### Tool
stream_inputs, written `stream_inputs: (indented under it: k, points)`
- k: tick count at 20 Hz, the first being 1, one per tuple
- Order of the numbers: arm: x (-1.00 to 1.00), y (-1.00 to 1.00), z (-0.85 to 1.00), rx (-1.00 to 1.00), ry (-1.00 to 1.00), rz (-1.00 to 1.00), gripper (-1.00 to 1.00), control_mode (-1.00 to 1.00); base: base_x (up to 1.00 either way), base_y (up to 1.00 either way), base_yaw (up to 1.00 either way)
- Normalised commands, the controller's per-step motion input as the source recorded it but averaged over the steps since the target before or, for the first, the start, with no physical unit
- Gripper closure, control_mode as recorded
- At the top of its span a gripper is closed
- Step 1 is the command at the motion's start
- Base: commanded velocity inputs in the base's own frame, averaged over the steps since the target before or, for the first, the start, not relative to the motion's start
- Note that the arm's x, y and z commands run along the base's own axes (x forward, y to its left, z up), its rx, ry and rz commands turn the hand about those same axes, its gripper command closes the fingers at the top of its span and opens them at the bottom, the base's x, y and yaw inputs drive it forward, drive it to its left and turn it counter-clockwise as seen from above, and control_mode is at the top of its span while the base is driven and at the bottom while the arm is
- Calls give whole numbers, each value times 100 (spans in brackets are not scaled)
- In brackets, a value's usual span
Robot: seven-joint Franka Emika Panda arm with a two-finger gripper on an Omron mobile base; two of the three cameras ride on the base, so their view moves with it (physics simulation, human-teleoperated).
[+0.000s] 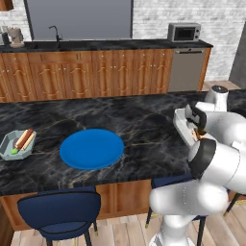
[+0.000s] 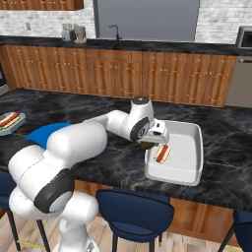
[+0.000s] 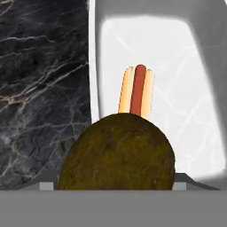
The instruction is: Place one cooked food and one vegetable from the large plate to each tupperware container.
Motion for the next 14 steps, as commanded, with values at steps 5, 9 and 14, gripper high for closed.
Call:
stream_inputs:
  k: [5, 9, 14]
  points:
    - [26, -63, -25, 0, 2, 1, 100, -100, 0, 0, 0]
    - [46, -34, -40, 0, 2, 4, 100, -100, 0, 0, 0]
    - [56, -24, -54, 0, 0, 6, 100, -100, 0, 0, 0]
